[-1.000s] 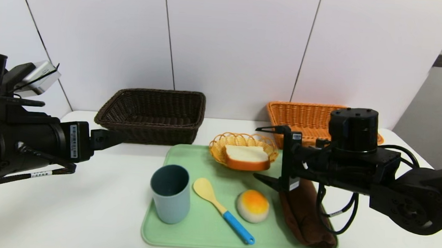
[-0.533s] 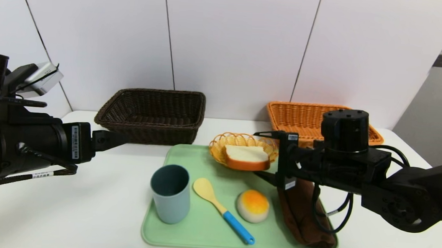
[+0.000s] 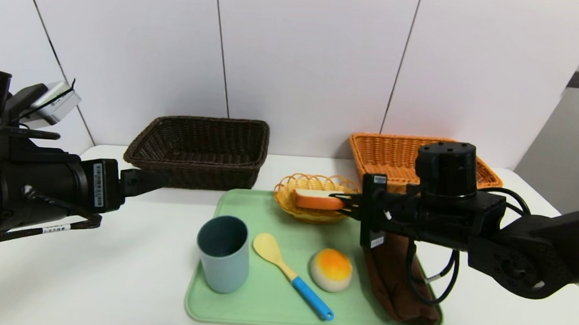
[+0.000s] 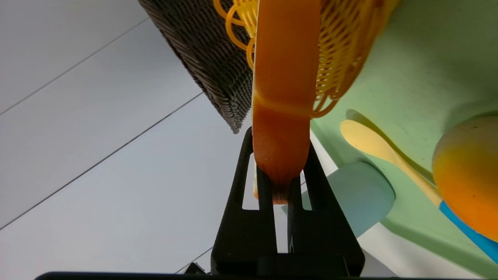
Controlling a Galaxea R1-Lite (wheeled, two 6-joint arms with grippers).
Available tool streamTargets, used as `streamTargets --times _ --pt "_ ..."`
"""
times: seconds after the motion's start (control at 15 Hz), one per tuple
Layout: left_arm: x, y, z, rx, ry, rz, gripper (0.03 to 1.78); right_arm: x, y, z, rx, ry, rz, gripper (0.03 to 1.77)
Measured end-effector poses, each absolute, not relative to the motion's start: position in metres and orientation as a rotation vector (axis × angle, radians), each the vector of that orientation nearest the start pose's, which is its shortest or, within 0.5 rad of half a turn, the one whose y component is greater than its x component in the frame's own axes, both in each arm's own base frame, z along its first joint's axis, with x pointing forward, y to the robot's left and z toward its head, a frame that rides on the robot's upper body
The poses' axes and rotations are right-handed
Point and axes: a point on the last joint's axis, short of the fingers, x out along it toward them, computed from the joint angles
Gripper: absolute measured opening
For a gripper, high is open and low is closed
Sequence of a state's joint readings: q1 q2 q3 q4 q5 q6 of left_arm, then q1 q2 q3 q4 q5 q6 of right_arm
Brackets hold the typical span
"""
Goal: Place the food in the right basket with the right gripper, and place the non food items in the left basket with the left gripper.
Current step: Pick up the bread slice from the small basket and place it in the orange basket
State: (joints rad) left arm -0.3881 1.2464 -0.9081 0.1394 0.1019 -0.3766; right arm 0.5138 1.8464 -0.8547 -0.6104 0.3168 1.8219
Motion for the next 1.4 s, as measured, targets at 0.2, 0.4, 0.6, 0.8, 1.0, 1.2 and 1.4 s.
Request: streamTargets --times 0.2,0.4,0.6,0.8,1.0,1.2,1.4 --pt "0.172 -0.066 0.251 -0.255 0.505 -0.181 1.69 0.289 0.171 0.145 1.634 1.032 0.188 0.14" --pt "0.171 -0.065 0.254 -0.262 0.491 -0.177 1.69 0.289 0.172 0.156 1.623 1.053 0.166 0.14" --pt "0.170 -0.064 0.258 -0.266 0.473 -0.177 1.69 0.282 0.168 0.189 1.616 1.033 0.242 0.14" --pt "0.172 -0.065 0.266 -0.288 0.411 -0.187 1.69 0.271 0.160 0.237 1.566 0.991 0.391 0.14" --pt "0.174 -0.066 0.275 -0.304 0.331 -0.202 1.69 0.257 0.151 0.286 1.509 0.911 0.497 0.14" --pt "0.170 -0.064 0.276 -0.279 0.332 -0.197 1.69 0.251 0.131 0.326 1.452 0.813 0.531 0.14" --pt "0.165 -0.063 0.275 -0.267 0.351 -0.205 1.69 0.259 0.096 0.343 1.405 0.742 0.454 0.14"
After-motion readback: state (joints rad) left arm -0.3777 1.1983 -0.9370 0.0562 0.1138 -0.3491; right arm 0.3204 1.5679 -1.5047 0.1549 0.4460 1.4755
